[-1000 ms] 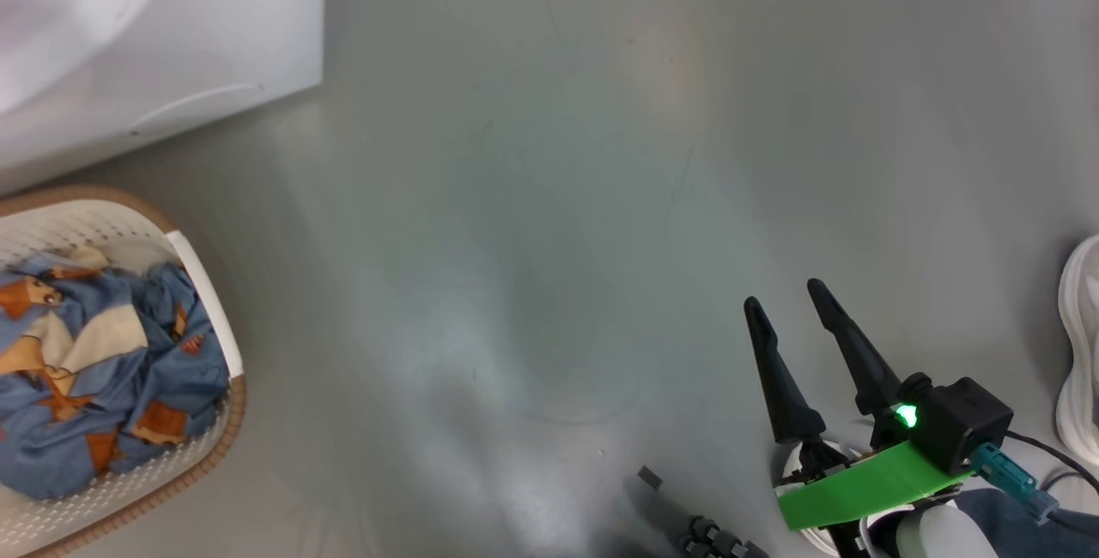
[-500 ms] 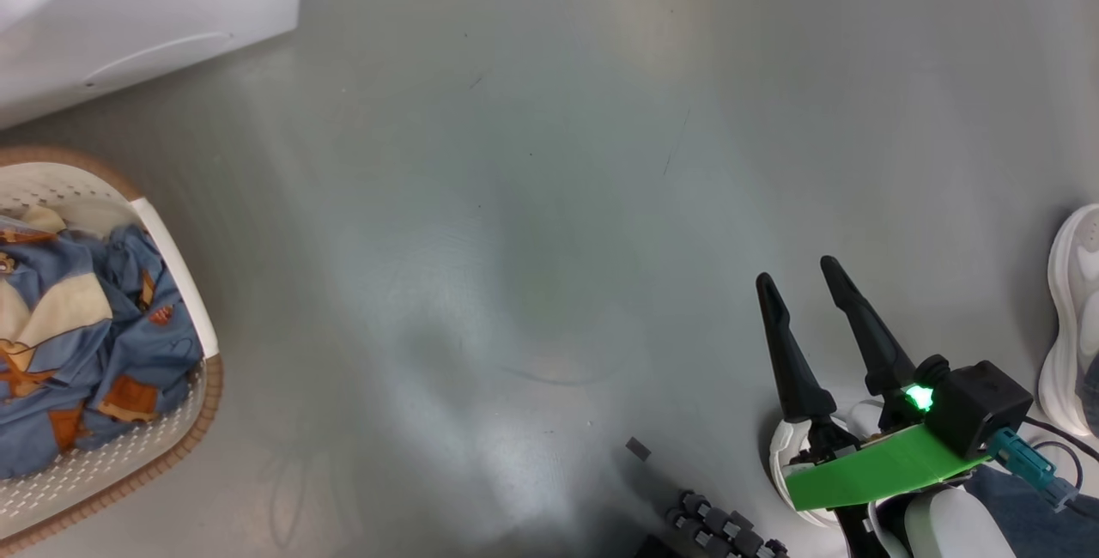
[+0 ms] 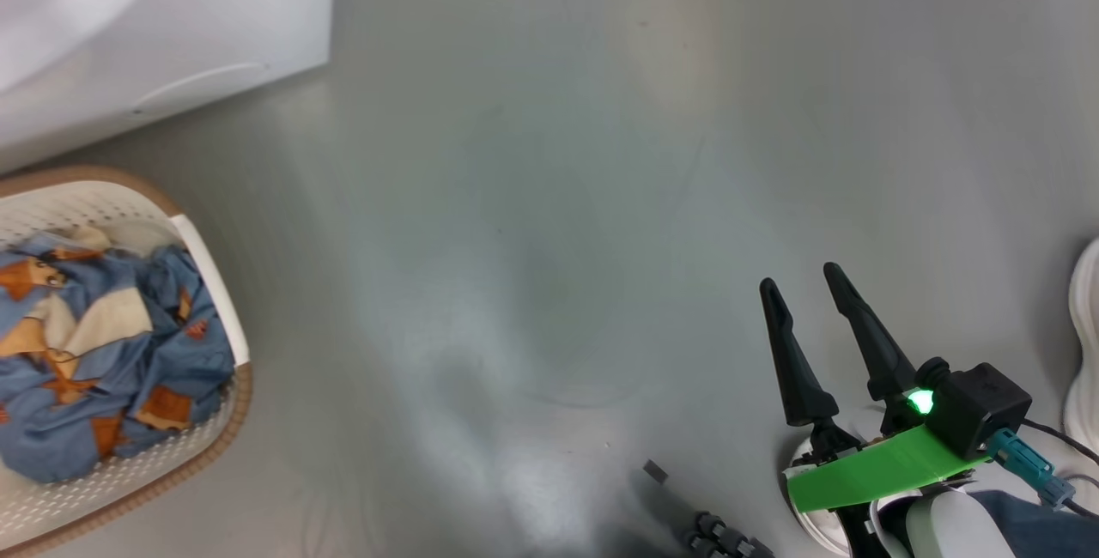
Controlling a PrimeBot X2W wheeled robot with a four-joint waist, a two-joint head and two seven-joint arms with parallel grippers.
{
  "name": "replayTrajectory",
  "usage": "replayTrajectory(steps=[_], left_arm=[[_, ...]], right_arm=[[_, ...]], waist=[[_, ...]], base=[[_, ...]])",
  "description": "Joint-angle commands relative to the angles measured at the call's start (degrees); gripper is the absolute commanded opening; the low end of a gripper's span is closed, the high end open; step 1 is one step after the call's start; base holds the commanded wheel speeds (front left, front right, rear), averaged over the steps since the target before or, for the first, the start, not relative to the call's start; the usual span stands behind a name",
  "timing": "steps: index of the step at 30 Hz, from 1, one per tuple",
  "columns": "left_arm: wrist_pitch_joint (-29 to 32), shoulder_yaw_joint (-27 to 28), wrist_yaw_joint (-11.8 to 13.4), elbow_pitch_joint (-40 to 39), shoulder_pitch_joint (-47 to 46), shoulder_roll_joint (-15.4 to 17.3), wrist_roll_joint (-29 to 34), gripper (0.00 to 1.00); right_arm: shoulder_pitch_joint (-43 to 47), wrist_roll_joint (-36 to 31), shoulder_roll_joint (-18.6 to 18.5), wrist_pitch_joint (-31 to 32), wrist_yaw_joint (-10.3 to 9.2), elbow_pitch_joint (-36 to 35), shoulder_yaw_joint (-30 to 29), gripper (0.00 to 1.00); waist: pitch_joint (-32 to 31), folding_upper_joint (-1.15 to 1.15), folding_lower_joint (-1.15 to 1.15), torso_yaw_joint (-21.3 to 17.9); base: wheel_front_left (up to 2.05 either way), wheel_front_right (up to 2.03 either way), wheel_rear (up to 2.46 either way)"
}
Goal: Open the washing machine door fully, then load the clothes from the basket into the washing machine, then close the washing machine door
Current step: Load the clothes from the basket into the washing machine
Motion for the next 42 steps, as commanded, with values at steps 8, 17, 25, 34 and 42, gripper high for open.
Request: replayTrajectory(steps=[8, 17, 25, 34, 42], left_arm=[[-0.22, 1.60, 2.33, -2.72, 4.75, -1.87, -1.53, 1.00], [-0.22, 1.92, 1.10, -4.13, 11.26, -5.43, -2.43, 1.00], [-0.22, 1.54, 0.38, -4.46, 15.36, -8.10, -2.43, 1.00], [-0.22, -0.18, -1.78, -8.72, 23.47, -12.81, -1.95, 1.00], [-0.22, -0.64, -3.65, -14.97, 35.27, -18.30, -3.27, 1.00]], right_arm=[[0.55, -0.28, -0.77, -0.27, -0.06, 0.42, 0.35, 1.00], [0.41, -0.72, -0.77, -0.27, -0.06, 1.61, -0.02, 1.00], [-0.22, -1.38, -0.77, -0.27, -0.06, 2.37, -0.40, 1.00], [-0.91, -3.30, -0.77, -0.27, -0.06, 3.10, -1.54, 1.00], [0.39, -4.74, -0.77, -0.27, -0.06, 3.85, -3.32, 1.00]], waist=[[-4.78, 0.00, 0.00, 3.38], [-9.74, 0.00, 0.00, 5.76], [-12.92, 0.00, 0.00, 8.32], [-18.53, 0.00, 0.00, 12.38], [-24.24, 0.00, 0.00, 16.08]], base=[[0.00, 0.00, 0.00], [0.00, 0.00, 0.00], [0.00, 0.00, 0.00], [0.00, 0.00, 0.00], [0.00, 0.00, 0.00]])
